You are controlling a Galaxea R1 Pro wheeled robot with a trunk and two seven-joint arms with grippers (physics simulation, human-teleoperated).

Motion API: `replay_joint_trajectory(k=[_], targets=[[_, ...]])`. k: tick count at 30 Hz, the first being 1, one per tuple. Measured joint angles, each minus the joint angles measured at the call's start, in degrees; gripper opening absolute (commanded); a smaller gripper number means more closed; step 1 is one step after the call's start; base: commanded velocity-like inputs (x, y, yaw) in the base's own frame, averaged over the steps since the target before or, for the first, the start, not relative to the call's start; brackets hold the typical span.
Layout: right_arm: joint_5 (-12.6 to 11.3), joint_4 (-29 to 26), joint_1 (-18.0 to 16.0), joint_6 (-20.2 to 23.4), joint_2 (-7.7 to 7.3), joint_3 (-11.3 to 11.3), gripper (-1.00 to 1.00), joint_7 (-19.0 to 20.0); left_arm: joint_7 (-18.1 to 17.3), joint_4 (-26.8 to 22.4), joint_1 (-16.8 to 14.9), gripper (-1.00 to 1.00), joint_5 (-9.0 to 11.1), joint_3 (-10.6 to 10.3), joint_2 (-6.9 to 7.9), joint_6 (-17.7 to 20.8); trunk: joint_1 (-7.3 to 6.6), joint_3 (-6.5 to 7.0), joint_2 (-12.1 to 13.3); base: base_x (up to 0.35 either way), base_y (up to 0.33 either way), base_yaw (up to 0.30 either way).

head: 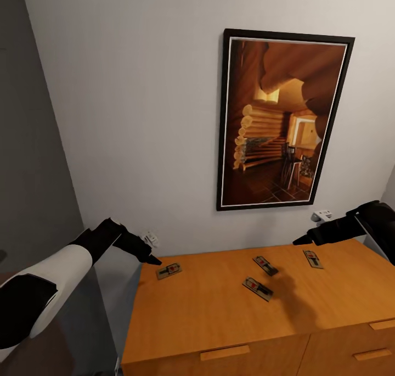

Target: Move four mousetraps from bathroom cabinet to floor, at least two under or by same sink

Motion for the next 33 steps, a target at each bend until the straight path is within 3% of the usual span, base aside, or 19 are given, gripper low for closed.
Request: replay_joint_trajectory(k=[9, 19, 33], targets=[[0.0, 0.0, 0.0, 0.0, -0.15, 0.0, 1.00, 0.0, -0.4, 0.0, 0.0, 1.00, 0.0, 0.0, -0.03, 0.0, 0.00, 0.00, 0.0, 0.000, 0.000, 0.000], [0.0, 0.0, 0.0, 0.0, -0.17, 0.0, 1.00, 0.0, -3.7, 0.0, 0.0, 1.00, -0.1, -0.1, 0.02, -0.3, 0.00, 0.00, 0.0, 0.000, 0.000, 0.000], [0.0, 0.0, 0.0, 0.0, -0.74, 0.0, 1.00, 0.0, -4.1, 0.0, 0.0, 1.00, -0.1, 0.1, 0.14, -0.4, 0.00, 0.00, 0.0, 0.000, 0.000, 0.000]])
